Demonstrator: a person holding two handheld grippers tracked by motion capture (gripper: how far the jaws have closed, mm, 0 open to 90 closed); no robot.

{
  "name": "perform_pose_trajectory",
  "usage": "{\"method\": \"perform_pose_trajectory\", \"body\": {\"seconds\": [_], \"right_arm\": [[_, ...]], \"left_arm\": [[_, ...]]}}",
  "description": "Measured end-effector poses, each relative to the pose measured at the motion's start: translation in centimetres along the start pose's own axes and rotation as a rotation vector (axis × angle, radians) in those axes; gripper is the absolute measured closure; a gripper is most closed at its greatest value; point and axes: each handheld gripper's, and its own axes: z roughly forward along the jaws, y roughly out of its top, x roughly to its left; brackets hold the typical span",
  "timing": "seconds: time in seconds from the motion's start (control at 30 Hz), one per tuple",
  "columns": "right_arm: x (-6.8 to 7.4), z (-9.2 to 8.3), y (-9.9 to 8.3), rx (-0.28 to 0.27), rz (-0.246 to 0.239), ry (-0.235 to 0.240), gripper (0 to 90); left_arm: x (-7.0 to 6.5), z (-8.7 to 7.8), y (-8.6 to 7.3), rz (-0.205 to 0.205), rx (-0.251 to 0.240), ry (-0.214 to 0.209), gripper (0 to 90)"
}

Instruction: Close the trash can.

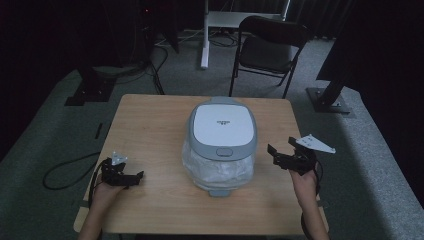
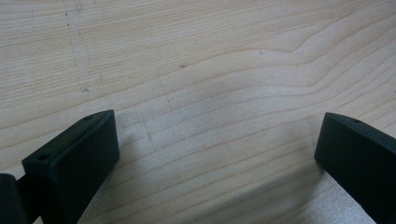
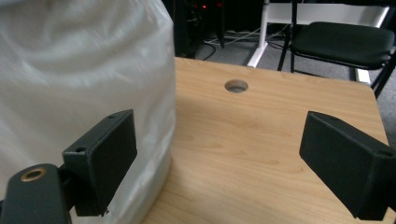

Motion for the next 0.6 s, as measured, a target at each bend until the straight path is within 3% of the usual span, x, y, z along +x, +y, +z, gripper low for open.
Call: {"method": "perform_pose_trajectory", "body": {"seconds": [0.23, 0.6], "right_arm": [[-1.0, 0.4, -2.5, 0.007, 0.017, -0.048, 10.6], [-2.8, 1.3, -6.4, 0.070, 0.058, -0.113, 10.6]], "left_arm": [[0.0, 0.0, 0.0, 0.000, 0.000, 0.000, 0.6], [0.0, 0.0, 0.0, 0.000, 0.000, 0.000, 0.6]]}}
